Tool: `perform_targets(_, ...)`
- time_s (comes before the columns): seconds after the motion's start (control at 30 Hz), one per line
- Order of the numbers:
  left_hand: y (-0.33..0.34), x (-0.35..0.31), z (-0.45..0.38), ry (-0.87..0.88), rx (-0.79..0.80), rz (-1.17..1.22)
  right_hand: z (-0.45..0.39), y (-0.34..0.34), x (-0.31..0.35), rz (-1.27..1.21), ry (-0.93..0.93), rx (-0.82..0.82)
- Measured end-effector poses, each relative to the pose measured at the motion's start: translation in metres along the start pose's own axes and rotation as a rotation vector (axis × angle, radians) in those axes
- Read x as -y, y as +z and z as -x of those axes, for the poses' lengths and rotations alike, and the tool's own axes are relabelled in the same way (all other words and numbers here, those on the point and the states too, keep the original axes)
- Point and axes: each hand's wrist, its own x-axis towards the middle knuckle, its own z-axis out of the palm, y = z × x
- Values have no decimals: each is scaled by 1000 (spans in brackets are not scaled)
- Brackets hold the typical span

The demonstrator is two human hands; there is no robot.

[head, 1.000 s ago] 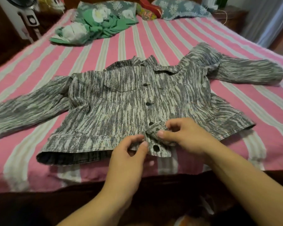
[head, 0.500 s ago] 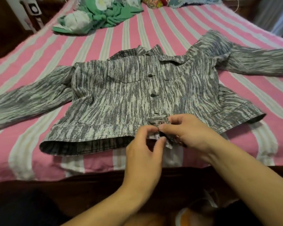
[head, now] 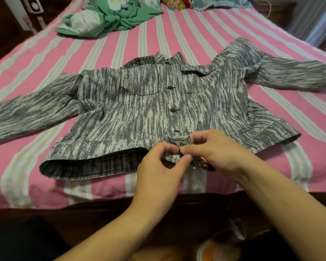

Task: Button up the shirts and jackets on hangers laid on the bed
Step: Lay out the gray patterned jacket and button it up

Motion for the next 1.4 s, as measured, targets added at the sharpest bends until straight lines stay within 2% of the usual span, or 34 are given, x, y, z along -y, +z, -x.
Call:
perform_targets(0.23,0,2,-7,-239,0,243,2,-2,4,89,8,1)
perform_targets(0.33,0,1,-5,-274,57,333,0,-2,3,160,-12,-39)
perform_targets(0.47,2,2,-4,-305,-4,328,-2,-1,1,220,-30,-45)
perform_targets(0.6,-1,-6,-3,-427,16,559,0,3,4,446,-143,-144)
perform_targets(0.73,-6,-9,-6,-421,29,605,8,-2,8,307,-113,28)
perform_targets(0.87,-6,-9,-6,-412,41,593,11,-4,5,187,-85,41)
perform_targets(1.0,-6,-10,-7,-437,46,614,16,-3,7,69,9,188)
perform_targets(1.07,-6,-12,-5,-452,44,612,19,3,8,69,11,212)
perform_targets(1.23,-4,-14,-4,-507,-4,647,23,17,7,324,-68,77)
perform_targets(1.4,-4,-11,-2,-493,14,585,35,36,-5,726,-264,-85)
